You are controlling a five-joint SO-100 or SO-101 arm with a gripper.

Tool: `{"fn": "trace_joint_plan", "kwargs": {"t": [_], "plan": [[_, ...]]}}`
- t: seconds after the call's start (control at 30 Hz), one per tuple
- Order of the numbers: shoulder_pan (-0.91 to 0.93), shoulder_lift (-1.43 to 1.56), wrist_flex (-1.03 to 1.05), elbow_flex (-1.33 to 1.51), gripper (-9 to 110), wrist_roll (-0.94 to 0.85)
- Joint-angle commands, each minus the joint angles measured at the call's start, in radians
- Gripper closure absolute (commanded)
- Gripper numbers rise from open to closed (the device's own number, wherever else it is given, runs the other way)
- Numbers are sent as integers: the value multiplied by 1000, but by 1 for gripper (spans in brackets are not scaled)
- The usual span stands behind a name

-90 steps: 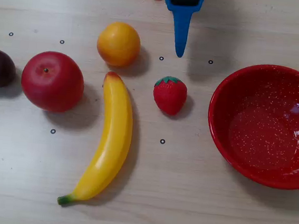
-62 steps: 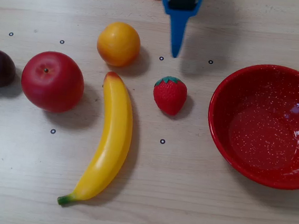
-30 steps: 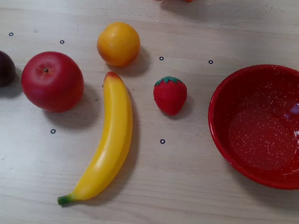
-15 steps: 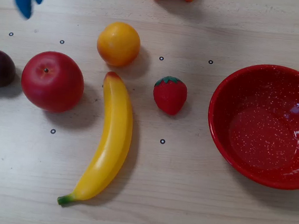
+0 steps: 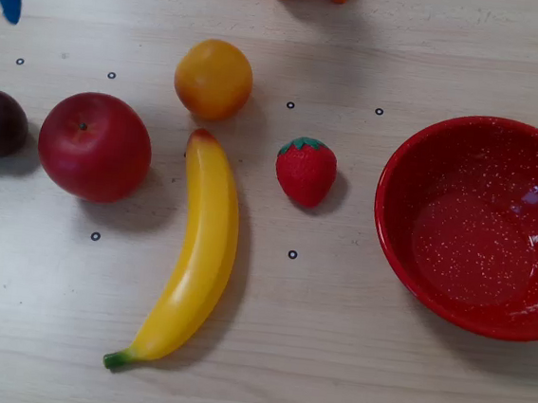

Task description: Put plum in the red bowl.

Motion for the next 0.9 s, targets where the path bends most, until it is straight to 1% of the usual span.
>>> {"fn": "trace_joint_plan", "kwargs": {"t": [0.0, 0.03, 0.07, 0.23, 0.3, 0.73, 0.87], "plan": [[-51, 8, 35, -126, 43, 54], [-57, -25, 37, -156, 43, 69], [-64, -57, 40, -192, 39, 77], [-81, -199, 46, -328, 39, 137], [-84, -238, 46, -356, 35, 149], [-35, -445, 51, -568, 35, 126], [-14, -483, 44, -592, 35, 123]]}}
